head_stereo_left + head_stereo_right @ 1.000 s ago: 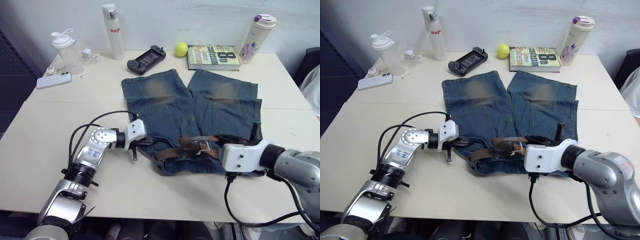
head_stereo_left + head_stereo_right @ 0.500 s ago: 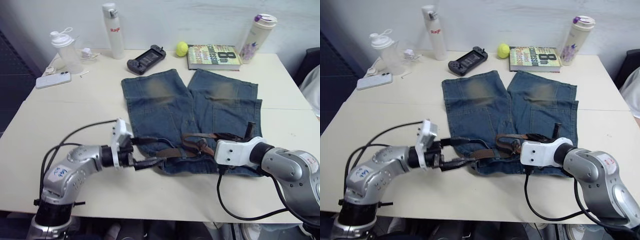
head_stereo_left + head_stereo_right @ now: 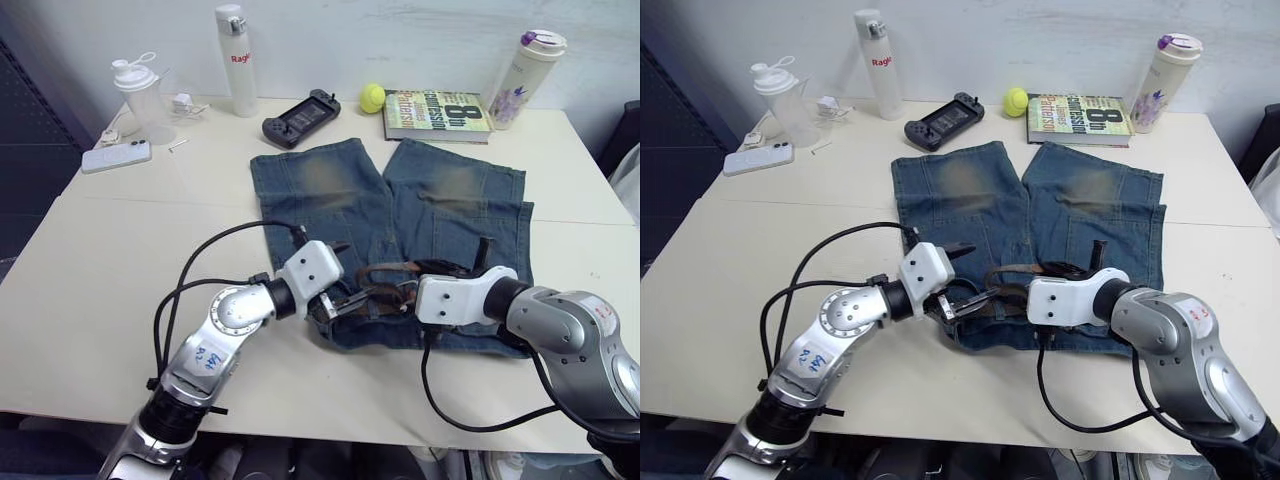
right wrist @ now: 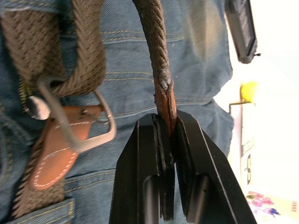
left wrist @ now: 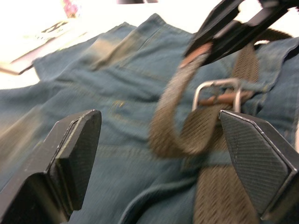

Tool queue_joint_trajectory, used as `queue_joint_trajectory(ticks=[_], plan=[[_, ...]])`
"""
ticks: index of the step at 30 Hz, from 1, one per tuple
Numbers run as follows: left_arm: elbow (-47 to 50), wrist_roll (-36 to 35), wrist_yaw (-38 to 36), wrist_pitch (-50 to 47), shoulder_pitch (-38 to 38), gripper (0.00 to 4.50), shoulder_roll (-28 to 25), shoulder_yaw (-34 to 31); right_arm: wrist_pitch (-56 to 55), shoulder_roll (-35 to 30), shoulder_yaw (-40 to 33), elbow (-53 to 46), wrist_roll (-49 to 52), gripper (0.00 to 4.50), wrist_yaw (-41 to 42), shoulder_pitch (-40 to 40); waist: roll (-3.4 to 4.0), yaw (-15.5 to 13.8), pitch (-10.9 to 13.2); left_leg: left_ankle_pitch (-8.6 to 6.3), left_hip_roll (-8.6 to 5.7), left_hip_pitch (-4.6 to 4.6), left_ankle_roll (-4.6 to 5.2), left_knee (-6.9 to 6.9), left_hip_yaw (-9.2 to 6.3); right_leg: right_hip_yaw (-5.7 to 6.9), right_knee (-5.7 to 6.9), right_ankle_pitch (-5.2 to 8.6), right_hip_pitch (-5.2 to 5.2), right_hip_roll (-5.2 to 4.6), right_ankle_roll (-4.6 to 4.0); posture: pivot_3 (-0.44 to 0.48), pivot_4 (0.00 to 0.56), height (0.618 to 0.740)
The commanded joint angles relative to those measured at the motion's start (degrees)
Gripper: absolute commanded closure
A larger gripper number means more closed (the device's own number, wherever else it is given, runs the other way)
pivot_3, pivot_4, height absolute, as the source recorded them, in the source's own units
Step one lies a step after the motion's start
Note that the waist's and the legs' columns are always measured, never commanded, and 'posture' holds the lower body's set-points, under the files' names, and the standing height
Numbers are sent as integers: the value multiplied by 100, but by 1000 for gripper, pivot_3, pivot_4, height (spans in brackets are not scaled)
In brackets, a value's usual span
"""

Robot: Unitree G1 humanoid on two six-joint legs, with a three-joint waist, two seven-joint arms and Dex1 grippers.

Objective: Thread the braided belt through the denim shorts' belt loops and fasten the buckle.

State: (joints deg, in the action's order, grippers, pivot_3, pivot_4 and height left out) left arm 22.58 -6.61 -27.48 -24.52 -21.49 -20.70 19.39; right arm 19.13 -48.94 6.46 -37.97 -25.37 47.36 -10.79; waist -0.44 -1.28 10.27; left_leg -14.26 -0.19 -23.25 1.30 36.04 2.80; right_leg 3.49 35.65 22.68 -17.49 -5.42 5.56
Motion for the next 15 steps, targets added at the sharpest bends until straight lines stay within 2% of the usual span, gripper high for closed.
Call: queue_joint_trajectory(ticks=[1, 6, 11, 12, 13, 15], plan=[[-269, 339, 99, 311, -252, 98, 156, 91, 23, -18, -100, -292, -90, 4500, 29, -96, 0, 2, 0, 0, 0, 0, 0, 0, -1, 0, 1, 0, 0, 0, 0, 0, 150, 740], [-514, 628, 96, 444, -393, 98, 324, 222, 36, 41, -85, -425, -65, 4500, 71, -106, 0, -4, 0, 0, -1, -1, 0, -1, 0, 2, 3, 0, -1, 0, 0, 0, 150, 740], [-413, 536, 34, 510, -379, 98, 512, 94, 96, 32, -89, -520, -102, 4500, 106, -53, 0, -1, 0, 0, 0, -1, 0, 0, -1, 2, 5, 0, -1, 0, 0, 0, 150, 740], [-400, 545, 5, 542, -368, 672, 509, 95, 105, 31, -89, -525, -105, 4500, 106, -49, 0, -1, 0, 0, 0, -1, 0, 1, -1, 2, 4, 0, -1, 0, 0, 0, 150, 740], [-388, 544, -25, 579, -351, 874, 502, 91, 113, 29, -89, -531, -111, 4500, 105, -39, 0, -1, 0, 0, 0, -1, 0, 1, -1, 2, 4, 0, -1, 0, 0, 0, 150, 740], [-380, 553, -74, 630, -333, 1743, 482, 89, 122, 27, -94, -537, -117, 4500, 103, -27, 0, -1, 0, 0, 0, -1, 0, 1, -1, 2, 3, 0, -1, 0, 0, 0, 150, 740]])
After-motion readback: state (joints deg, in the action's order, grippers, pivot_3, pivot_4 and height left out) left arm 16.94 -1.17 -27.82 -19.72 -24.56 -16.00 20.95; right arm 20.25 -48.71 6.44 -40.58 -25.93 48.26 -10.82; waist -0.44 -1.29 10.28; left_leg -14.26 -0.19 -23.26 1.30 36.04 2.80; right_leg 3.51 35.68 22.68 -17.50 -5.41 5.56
